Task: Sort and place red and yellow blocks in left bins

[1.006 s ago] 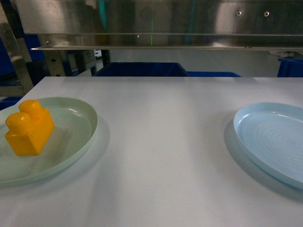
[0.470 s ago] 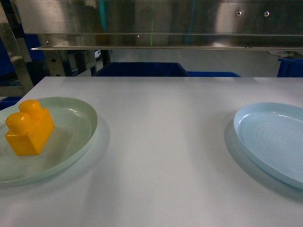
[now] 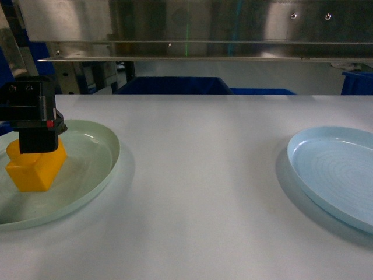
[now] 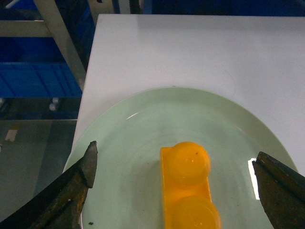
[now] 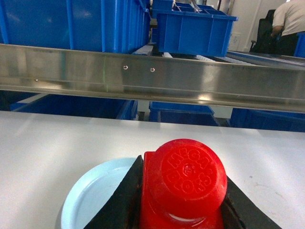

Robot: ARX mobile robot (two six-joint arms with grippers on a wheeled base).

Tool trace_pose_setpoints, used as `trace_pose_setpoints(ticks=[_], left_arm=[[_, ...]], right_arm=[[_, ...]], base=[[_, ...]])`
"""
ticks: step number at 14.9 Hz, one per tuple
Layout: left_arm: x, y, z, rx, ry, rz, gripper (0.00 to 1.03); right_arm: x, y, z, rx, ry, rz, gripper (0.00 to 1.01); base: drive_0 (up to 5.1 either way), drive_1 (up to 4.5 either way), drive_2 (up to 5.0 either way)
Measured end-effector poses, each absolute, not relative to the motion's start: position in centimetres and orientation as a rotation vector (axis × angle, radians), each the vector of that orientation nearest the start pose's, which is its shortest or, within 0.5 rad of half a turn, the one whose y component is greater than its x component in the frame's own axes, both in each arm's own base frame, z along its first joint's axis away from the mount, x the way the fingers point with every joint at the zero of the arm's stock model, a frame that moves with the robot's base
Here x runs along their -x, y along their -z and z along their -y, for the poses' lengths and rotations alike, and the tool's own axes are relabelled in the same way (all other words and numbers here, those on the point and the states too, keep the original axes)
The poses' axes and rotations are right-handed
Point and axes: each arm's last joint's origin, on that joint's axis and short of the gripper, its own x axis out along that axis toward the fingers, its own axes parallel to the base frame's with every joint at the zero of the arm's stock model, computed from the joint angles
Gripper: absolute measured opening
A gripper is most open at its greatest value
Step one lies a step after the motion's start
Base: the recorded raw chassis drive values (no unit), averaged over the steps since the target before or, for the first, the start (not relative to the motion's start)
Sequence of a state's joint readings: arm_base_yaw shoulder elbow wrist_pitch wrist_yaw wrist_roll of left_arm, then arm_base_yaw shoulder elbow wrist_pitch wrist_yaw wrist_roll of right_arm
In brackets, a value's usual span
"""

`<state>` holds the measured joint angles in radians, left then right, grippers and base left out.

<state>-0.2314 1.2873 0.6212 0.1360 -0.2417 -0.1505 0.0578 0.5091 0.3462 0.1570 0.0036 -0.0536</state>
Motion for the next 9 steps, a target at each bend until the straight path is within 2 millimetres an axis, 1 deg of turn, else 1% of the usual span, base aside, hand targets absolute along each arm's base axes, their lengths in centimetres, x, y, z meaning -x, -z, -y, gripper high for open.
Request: trace_pose_setpoints(ticks=[2,6,9], left_arm=[[-25.7,-20.1,5.1,0.030,-0.067,-0.511,0.98],[-26.8,-17.7,4.9,0.026,-0.084,-0.589,0.98],[-27.1,-17.2,5.1,0.033,-0.083,-0.597,0.98]], right_arm=[[-13.7,-25.1,-0.8,0.054,-0.055,-0.004,0.28],[-13.7,-25.1,-0.8,0.054,-0.055,-0.004,0.28],[-13.7,-25.1,-0.8,0.054,-0.055,-0.004,0.27]], base=[[0.0,0.00,0.0],[0.0,0.00,0.0],[0.0,0.00,0.0]])
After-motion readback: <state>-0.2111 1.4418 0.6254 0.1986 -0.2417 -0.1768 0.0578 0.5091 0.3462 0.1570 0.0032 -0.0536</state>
